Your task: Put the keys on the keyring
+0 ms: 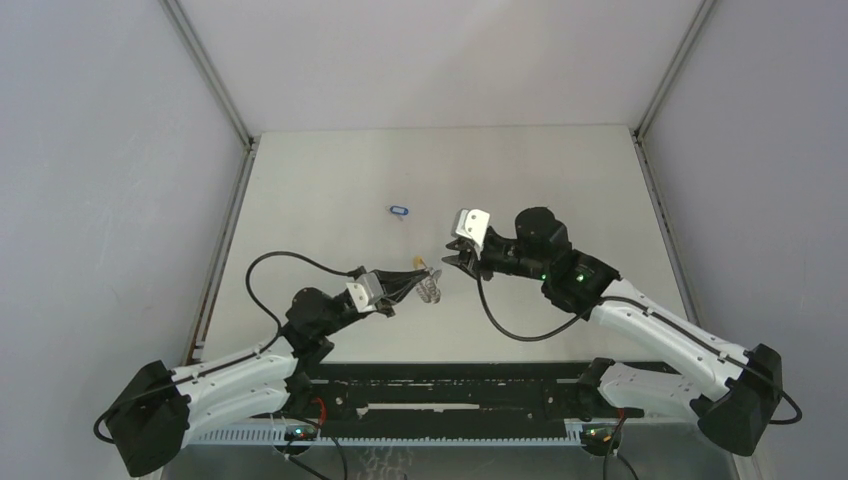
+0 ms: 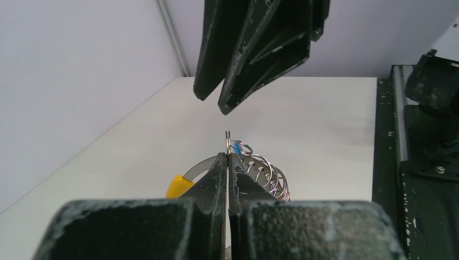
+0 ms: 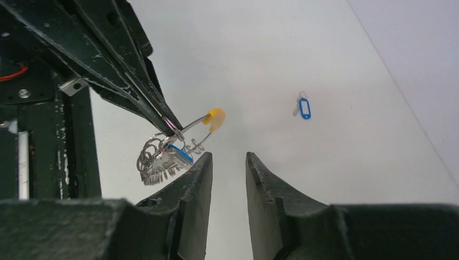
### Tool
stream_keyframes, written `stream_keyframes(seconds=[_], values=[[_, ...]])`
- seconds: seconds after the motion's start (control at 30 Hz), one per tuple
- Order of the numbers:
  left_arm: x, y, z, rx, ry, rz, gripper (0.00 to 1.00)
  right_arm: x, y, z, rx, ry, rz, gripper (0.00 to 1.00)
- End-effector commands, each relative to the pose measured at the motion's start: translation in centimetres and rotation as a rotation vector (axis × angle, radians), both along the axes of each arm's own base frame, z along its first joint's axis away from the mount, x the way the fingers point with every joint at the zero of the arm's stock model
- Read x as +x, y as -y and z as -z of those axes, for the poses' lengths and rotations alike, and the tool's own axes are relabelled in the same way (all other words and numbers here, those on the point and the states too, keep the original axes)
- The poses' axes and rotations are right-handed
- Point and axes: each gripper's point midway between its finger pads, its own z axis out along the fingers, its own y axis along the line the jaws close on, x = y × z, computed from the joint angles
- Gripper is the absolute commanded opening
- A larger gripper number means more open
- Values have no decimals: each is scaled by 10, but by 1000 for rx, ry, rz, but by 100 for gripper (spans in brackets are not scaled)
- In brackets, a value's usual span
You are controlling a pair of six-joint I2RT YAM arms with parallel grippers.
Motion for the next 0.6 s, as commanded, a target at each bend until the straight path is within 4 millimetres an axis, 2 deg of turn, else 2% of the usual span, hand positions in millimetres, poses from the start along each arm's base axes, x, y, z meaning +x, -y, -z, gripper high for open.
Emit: stream_keyframes(seconds=[0.0,0.23,0.57], values=[[-15,1,-12,-25,73,75,0,-28,-6,-25,86,37,-237,28],[-22,5,-16,-25,85,131,0,-44,-10,-21,89,30,-393,25],[-29,6,-24,-55,92,166,0,-47,-13,-8,46,-17,-445,20]])
